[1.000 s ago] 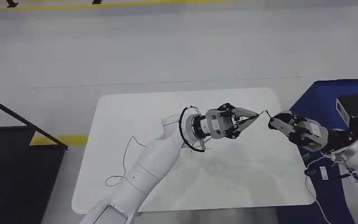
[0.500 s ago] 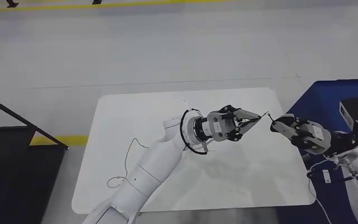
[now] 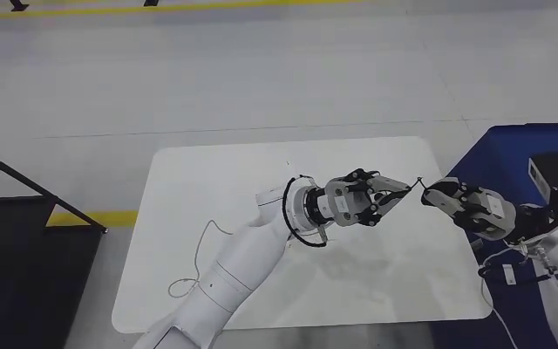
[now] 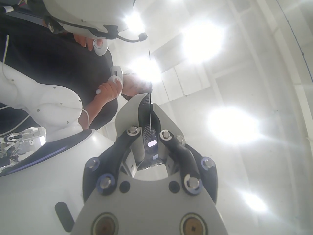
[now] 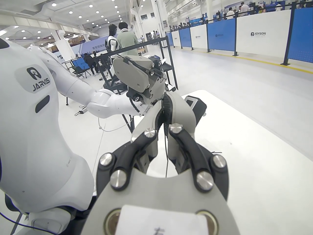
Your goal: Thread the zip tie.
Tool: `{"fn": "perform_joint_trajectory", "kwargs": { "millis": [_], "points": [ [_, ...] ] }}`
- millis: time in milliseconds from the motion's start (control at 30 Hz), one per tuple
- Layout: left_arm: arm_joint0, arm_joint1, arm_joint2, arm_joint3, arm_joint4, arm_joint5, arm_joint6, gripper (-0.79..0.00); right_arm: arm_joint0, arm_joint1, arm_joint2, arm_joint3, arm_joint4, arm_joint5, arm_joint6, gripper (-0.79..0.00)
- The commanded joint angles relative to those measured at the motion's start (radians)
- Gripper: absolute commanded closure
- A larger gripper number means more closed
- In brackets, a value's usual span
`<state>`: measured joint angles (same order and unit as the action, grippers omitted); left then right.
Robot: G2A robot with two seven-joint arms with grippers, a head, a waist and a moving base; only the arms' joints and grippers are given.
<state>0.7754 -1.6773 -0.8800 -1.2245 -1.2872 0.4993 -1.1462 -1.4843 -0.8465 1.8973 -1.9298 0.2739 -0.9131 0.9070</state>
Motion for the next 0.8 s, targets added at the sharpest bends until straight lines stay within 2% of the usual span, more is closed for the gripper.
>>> {"fn": "perform_joint_trajectory", "kwargs": {
  "millis": [0, 233, 767],
  "points": [
    [0.008, 0.004, -0.009, -0.013, 0.007, 0.007, 0.007, 0.000, 0.000, 0.000, 0.000, 0.000, 0.000, 0.000, 0.000, 0.000],
    [0.029, 0.010, -0.019, -0.031, -0.003, 0.040, 0.039, 0.000, 0.000, 0.000, 0.000, 0.000, 0.000, 0.000, 0.000, 0.000],
    [0.015, 0.005, -0.005, -0.009, -0.026, 0.051, 0.057, 0.000, 0.000, 0.000, 0.000, 0.000, 0.000, 0.000, 0.000, 0.000]
  ]
}}
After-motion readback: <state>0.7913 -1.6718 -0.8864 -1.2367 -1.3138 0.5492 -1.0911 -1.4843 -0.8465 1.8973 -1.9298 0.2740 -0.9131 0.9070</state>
